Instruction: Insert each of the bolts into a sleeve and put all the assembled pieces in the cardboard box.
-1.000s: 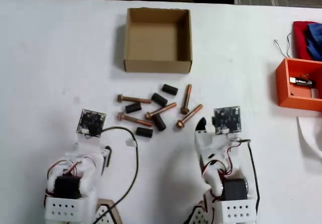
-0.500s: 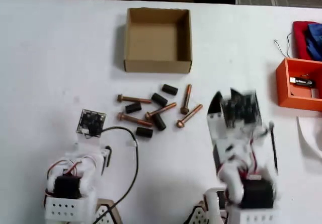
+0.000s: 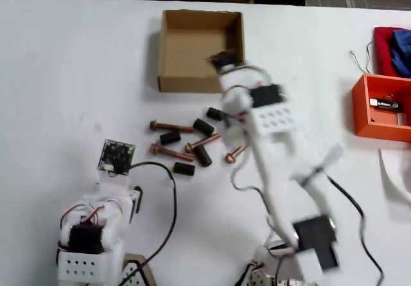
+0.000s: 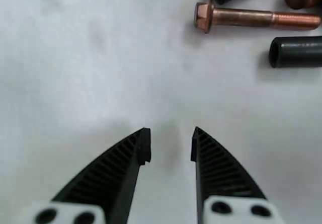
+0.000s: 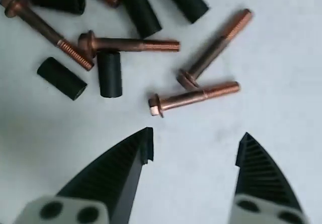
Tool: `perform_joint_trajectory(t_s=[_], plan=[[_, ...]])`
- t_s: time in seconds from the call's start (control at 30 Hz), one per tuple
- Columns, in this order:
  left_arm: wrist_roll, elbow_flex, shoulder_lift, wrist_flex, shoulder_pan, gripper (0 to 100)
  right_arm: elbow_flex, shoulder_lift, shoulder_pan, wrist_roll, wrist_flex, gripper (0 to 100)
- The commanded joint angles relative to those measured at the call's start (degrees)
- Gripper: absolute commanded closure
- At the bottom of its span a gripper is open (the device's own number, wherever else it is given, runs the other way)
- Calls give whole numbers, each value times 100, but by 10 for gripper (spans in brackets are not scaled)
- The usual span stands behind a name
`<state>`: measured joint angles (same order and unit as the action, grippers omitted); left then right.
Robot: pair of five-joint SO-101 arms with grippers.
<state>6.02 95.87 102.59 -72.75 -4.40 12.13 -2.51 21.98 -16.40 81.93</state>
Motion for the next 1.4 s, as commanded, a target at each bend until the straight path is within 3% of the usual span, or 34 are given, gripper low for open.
perform_joint_trajectory(t_s=[0.0, 0.4, 0.9, 1.07, 1.37], plan=[[-44, 119, 9, -18, 44, 842, -747, 602, 330, -53, 4, 734], [-44, 119, 9, -18, 44, 842, -1213, 1974, 901, 97, -207, 734], [-44, 119, 9, -18, 44, 842, -870, 2088, 1147, 352, -681, 735], [-44, 119, 9, -18, 44, 842, -475, 2088, 1147, 352, -1007, 790], [-44, 119, 9, -18, 44, 842, -290, 2097, 1147, 387, -1138, 769]])
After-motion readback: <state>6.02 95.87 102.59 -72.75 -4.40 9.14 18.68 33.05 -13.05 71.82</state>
